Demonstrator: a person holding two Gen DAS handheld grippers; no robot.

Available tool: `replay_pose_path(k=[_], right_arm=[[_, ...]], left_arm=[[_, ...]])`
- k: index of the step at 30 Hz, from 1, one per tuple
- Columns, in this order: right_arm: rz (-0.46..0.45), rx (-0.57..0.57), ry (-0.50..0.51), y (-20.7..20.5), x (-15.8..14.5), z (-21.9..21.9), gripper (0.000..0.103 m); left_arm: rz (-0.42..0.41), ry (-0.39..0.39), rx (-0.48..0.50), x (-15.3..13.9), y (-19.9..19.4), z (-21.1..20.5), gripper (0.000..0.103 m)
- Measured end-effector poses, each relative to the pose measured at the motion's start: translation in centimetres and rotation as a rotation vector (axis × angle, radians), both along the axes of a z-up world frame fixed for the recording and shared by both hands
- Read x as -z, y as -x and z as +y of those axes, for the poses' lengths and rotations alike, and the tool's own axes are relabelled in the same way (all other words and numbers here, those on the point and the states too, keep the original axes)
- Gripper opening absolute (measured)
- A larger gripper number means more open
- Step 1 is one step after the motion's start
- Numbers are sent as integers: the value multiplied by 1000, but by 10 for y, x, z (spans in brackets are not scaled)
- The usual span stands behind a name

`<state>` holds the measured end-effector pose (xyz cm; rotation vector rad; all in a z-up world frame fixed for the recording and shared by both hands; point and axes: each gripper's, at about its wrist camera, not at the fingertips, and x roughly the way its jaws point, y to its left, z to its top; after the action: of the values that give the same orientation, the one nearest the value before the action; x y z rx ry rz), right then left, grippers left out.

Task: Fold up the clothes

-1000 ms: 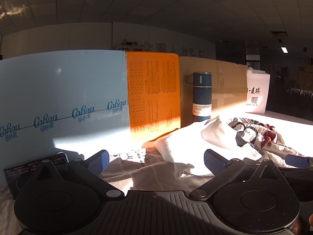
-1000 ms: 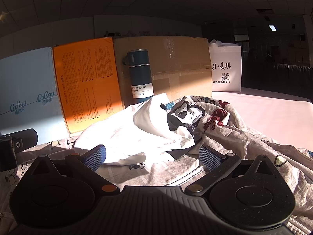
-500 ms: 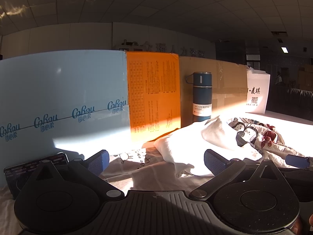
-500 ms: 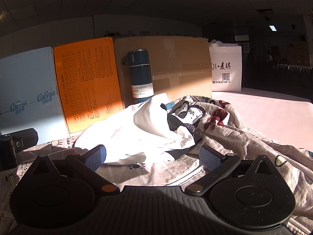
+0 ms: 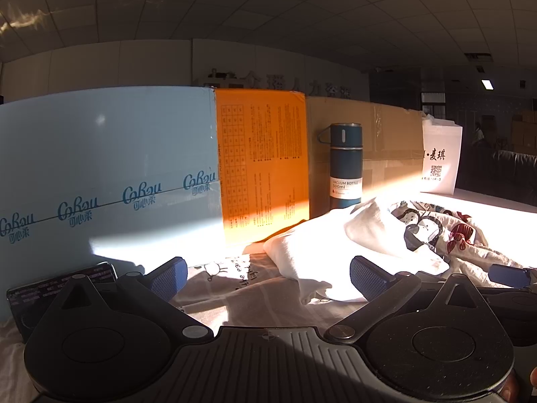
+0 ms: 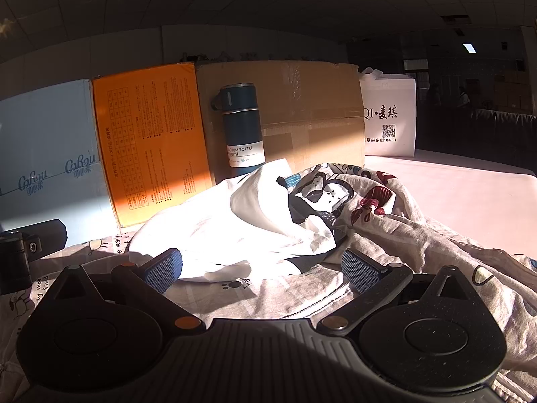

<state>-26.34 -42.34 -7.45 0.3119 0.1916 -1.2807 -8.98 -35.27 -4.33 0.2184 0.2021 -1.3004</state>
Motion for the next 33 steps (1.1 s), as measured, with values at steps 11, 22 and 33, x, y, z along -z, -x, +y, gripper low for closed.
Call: replay_pose_path(k=[11,22,33], right_arm=[[2,-3,-4,0,1,-1,103],[4,-2,-6,0,1,-1,103],[-2,3,5,1,0,0,102]], left_arm=[[-4,1,1,0,0,1,103],[-1,-5,-10,1,0,-1,103],[94,-20,-79,-4,-14,0,103]])
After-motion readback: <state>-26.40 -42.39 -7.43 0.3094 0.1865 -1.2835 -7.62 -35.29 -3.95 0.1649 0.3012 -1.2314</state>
